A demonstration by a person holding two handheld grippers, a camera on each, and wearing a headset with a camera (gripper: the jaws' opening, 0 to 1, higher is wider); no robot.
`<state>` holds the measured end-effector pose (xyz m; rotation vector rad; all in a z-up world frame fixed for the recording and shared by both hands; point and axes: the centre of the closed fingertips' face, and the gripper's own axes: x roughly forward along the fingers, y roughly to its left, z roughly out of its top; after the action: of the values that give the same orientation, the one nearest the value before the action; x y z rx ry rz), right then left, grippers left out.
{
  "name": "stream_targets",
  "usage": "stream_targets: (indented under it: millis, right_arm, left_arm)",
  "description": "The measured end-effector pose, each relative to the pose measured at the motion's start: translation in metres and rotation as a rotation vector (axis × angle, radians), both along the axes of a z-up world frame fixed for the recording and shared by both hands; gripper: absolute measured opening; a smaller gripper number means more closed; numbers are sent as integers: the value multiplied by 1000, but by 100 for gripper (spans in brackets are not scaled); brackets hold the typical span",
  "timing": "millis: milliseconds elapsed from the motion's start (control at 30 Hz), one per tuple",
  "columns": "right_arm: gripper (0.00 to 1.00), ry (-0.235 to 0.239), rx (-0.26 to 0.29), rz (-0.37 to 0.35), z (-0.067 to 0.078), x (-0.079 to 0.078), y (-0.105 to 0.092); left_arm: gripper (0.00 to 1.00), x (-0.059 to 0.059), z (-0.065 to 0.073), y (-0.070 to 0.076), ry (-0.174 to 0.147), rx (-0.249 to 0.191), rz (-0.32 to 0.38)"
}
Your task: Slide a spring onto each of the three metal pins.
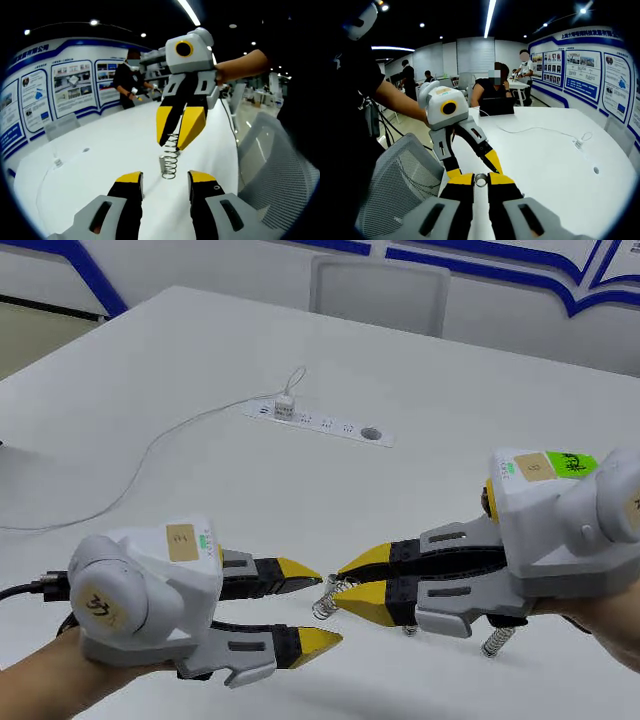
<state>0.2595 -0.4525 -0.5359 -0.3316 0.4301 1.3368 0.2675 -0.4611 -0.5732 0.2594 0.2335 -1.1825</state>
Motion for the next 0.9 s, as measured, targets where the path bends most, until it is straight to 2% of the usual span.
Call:
stream_targets:
  millis: [233, 433, 500, 600, 667, 733, 767, 800, 900]
  right_arm:
    - [10, -11, -20, -17, 0, 12, -2]
    - [10, -25, -50, -46, -5, 27, -6]
    - [10, -27, -53, -53, -6, 31, -7]
    - [10, -37, -74, -72, -10, 40, -11]
    - [10, -39, -78, -83, -10, 44, -13]
    - [10, -41, -85, -96, -12, 50, -16]
    - [10, -43, -89, -103, -12, 53, -17]
    - [10, -43, -92, -106, -13, 55, -18]
    - [10, -42, -101, -114, -15, 61, -19]
  left_arm:
    - [49, 8, -2, 14, 18, 1, 50]
    - [57, 9, -5, 24, 39, 2, 77]
    - [59, 8, -5, 25, 58, -14, 78]
    - [63, 13, -2, 29, 41, -23, 104]
    - [65, 15, 0, 31, 40, -33, 115]
    - [68, 17, 3, 32, 63, -59, 123]
    - [69, 15, 5, 31, 94, -95, 122]
    - [70, 16, 6, 33, 94, -105, 126]
    - [75, 19, 5, 37, 84, -90, 144]
